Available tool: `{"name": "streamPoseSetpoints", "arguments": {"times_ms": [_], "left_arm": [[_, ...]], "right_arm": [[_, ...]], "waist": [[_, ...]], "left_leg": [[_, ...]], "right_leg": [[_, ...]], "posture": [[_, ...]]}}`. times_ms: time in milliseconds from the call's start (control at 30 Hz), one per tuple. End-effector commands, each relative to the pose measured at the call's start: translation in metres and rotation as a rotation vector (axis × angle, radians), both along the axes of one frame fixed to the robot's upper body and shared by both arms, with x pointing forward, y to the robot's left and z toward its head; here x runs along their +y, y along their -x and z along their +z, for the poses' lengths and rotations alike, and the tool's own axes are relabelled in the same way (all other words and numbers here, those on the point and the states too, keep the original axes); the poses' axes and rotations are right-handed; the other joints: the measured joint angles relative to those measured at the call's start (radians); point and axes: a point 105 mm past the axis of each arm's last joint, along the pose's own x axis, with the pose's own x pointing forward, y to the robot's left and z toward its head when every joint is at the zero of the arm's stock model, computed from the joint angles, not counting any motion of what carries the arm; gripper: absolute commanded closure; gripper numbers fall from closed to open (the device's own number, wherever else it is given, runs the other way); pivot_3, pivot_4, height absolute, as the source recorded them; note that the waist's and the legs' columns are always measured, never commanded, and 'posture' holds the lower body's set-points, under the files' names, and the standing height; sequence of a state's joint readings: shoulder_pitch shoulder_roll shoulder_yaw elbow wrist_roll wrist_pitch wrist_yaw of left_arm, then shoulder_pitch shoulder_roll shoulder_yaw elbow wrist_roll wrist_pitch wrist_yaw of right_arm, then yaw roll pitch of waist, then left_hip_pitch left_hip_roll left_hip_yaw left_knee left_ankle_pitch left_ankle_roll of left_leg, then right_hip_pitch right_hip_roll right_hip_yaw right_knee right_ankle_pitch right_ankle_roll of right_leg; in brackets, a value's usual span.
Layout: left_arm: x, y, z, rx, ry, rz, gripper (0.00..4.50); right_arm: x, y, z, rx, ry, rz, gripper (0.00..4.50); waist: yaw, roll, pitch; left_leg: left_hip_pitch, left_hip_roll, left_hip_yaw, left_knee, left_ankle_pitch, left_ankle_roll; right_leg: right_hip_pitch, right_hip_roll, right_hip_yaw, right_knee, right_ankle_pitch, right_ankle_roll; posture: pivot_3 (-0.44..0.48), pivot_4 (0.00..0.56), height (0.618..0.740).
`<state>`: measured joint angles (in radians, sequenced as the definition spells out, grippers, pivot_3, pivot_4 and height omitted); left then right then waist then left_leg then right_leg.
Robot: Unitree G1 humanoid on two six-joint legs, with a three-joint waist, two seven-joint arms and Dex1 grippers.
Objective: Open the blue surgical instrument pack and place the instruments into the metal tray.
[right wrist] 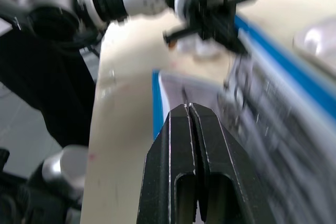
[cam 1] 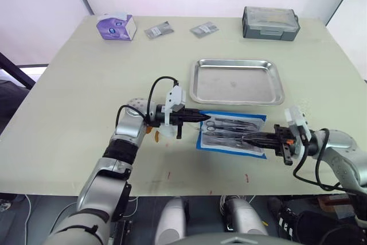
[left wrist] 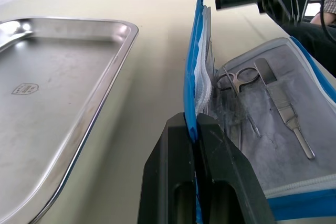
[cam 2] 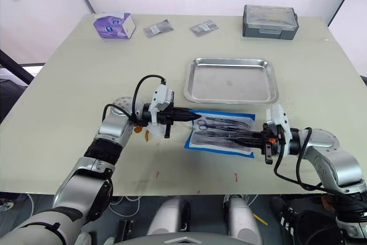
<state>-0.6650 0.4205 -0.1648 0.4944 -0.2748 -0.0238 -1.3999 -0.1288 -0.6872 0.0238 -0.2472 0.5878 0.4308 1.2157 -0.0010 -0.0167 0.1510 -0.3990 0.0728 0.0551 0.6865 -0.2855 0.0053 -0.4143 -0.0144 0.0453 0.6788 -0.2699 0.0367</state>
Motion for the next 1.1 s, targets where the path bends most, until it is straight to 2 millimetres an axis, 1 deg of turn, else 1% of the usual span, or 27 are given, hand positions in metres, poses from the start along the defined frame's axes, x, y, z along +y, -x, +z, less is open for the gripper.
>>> {"name": "streamPoseSetpoints", "arguments": {"times_ms": [33,133,233,333,467,767,900,1100], "left_arm": [[0.004,-0.002,0.003,-0.023,0.004,0.013,4.5],[0.006,-0.004,0.002,-0.012,0.006,0.035,4.5],[0.008,-0.005,0.001,0.005,-0.001,0.047,4.5],[0.01,-0.011,-0.002,0.018,-0.022,0.075,4.5],[0.011,-0.017,-0.01,0.021,-0.063,0.112,4.5],[0.0,-0.03,-0.025,0.042,-0.121,0.154,4.5],[-0.004,-0.032,-0.031,0.046,-0.145,0.149,4.5],[-0.006,-0.036,-0.04,0.057,-0.189,0.165,4.5]], "right_arm": [[-0.004,0.002,-0.002,-0.032,0.033,0.005,4.45],[-0.009,0.005,-0.016,-0.015,0.078,0.007,4.45],[-0.009,0.007,-0.023,0.004,0.075,0.005,4.45],[-0.011,0.009,-0.038,0.013,0.112,0.001,4.45],[-0.015,0.011,-0.046,0.005,0.143,0.004,4.45],[-0.012,0.011,-0.052,-0.011,0.156,0.005,4.45],[-0.012,0.011,-0.054,-0.012,0.154,0.004,4.45],[-0.013,0.011,-0.055,-0.012,0.154,-0.001,4.45]], "waist": [[0.0,0.0,0.0],[0.0,0.0,0.0],[-0.002,0.0,0.0],[-0.003,0.0,0.0],[-0.007,0.0,0.0],[-0.01,0.0,0.0],[-0.008,0.0,0.0],[-0.002,0.0,0.0]], "left_leg": [[0.0,0.0,0.0,0.0,0.0,0.0],[0.0,0.0,0.0,0.0,0.0,0.0],[0.0,0.0,0.0,0.0,0.0,0.0],[0.001,0.0,0.0,0.0,0.0,0.0],[0.001,0.0,0.0,0.0,0.0,0.0],[0.002,0.0,0.0,0.0,0.0,0.0],[0.002,0.0,0.0,0.0,0.0,0.0],[0.002,-0.001,-0.001,0.0,0.0,0.0]], "right_leg": [[0.0,0.0,0.0,0.0,0.0,0.0],[0.0,0.0,0.0,0.0,0.0,0.0],[0.0,0.0,0.0,0.0,0.0,0.0],[0.001,0.0,0.0,0.0,0.0,0.0],[0.001,0.0,0.0,0.0,0.0,0.0],[0.001,0.001,0.0,0.0,0.0,0.0],[0.002,0.0,0.0,0.0,0.0,0.0],[0.002,0.0,0.0,0.0,0.0,0.0]], "posture": [[0.0,0.15,0.731],[0.0,0.15,0.731],[0.0,0.15,0.731],[0.0,0.15,0.731],[0.0,0.15,0.731],[0.0,0.15,0.731],[0.0,0.15,0.731],[0.0,0.15,0.731]]}}
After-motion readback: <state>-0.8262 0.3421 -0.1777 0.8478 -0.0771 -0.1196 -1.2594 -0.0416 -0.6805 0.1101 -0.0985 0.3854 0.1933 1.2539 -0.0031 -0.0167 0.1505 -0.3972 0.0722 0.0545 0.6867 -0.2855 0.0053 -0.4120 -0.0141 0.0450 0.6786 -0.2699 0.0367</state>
